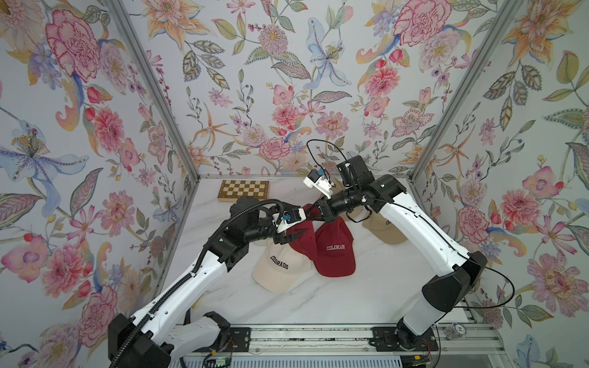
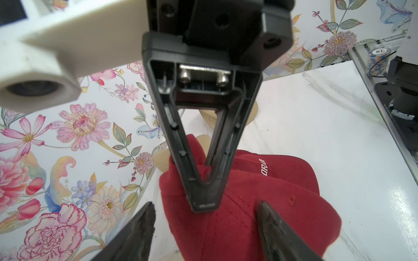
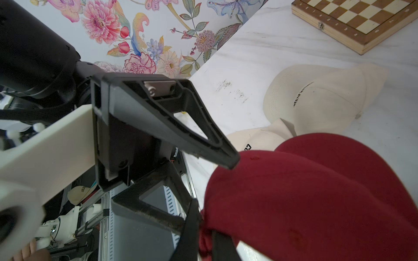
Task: Stack the baseball caps by color
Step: Pick up the baseball cap from the center of the board.
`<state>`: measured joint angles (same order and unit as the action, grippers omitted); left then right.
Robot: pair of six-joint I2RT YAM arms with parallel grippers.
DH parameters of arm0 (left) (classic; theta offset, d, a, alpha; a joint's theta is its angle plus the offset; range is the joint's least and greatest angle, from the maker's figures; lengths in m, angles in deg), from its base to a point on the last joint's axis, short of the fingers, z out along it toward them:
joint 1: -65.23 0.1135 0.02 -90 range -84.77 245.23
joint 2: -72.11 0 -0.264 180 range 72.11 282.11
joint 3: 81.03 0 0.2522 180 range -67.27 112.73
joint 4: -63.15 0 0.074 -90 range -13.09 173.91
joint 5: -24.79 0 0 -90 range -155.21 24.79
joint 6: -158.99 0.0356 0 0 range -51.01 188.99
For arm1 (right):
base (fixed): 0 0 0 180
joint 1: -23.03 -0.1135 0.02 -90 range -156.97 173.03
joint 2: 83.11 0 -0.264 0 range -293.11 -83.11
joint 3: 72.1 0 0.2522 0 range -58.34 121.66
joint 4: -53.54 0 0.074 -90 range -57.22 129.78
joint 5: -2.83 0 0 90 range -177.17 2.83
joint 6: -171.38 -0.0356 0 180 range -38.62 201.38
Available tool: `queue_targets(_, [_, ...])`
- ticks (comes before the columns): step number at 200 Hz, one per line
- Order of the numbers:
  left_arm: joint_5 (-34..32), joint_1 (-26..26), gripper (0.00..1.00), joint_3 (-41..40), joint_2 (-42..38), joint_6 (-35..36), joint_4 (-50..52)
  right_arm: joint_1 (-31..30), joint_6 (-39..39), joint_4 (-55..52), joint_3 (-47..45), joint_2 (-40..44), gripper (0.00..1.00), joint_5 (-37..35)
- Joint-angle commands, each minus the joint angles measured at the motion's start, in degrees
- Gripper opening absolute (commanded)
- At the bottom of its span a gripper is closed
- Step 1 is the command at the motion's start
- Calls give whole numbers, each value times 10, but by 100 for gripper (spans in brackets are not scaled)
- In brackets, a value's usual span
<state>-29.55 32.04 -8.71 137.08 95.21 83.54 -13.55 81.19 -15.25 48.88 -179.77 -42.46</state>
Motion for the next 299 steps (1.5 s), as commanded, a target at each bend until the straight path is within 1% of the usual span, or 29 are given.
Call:
queue_targets(1, [15,-6,66,21,8,4,7,-19,20,-11,25,-3,0,3])
queue_targets(11, [17,-8,61,23,12,4,10,-21,21,-11,27,-3,0,3])
queue_targets(20, [18,-9,55,24,16,4,13,-22,22,-11,29,-3,0,4])
queue_targets(32, [16,-11,42,25,20,4,18,-24,23,-12,32,-3,0,2])
queue_targets(40, [13,-12,32,25,22,4,21,-24,22,-11,33,-2,0,2])
queue_targets(52, [9,-14,21,25,24,2,23,-24,23,-11,37,0,0,2])
queue_targets(61, [7,-15,17,25,24,3,24,-26,23,-11,38,1,0,1])
queue_targets(73, [6,-18,13,25,24,1,25,-25,23,-11,39,2,0,0])
queue_targets(91, [4,-20,0,26,25,0,27,-26,23,-11,41,6,0,-6])
queue_targets(107, [0,-21,0,27,26,-4,26,-26,22,-10,43,8,1,-15])
queue_targets(113, [-4,-22,0,28,26,-8,25,-25,22,-10,43,10,11,-21])
queue_targets(121, [-17,-23,0,30,25,-17,18,-25,22,-10,42,14,28,-34])
queue_targets(126, [-33,-24,0,30,23,-29,10,-23,21,-9,42,18,39,-46])
queue_targets(129, [-42,-26,0,30,22,-37,4,-22,21,-9,41,20,47,-53])
queue_targets(134, [-58,-25,0,30,18,-50,-6,-18,21,-8,39,25,56,-66])
queue_targets(143, [-87,-25,0,31,11,-78,-26,-9,21,-1,30,40,70,-85])
queue_targets(151, [-115,-25,0,30,4,-111,-55,-10,17,23,2,64,81,-102])
queue_targets(153, [-124,-25,0,30,1,-120,-62,5,16,30,-7,71,84,-108])
queue_targets(158, [-144,-25,0,30,-4,-141,-78,13,12,52,-32,89,92,-122])
queue_targets(166, [-173,-25,0,31,-9,-179,-108,21,4,92,-77,124,100,-137])
queue_targets(169, [-182,-25,0,33,-11,-184,-117,25,1,109,-95,138,99,-138])
queue_targets(178, [-205,-25,0,39,-13,-232,-142,36,-8,160,-154,182,99,-142])
queue_targets(199, [-256,-24,0,66,-4,-320,-186,55,-45,286,-294,280,99,-184])
queue_targets(211, [-277,-24,0,81,8,-371,-208,65,-73,348,-364,320,99,-198])
queue_targets(223, [-284,-24,0,89,19,-416,-234,73,-100,402,-431,349,99,-201])
queue_targets(238, [-293,-24,0,87,28,-476,-277,74,-130,472,-500,369,99,-190])
queue_targets(258, [-297,-24,0,82,39,-548,-324,74,-158,567,-569,379,99,-171])
queue_targets(275, [-287,-24,0,85,49,-593,-347,73,-159,634,-606,381,99,-172])
queue_targets(299, [-272,-24,0,83,62,-643,-370,73,-142,724,-641,375,99,-177])
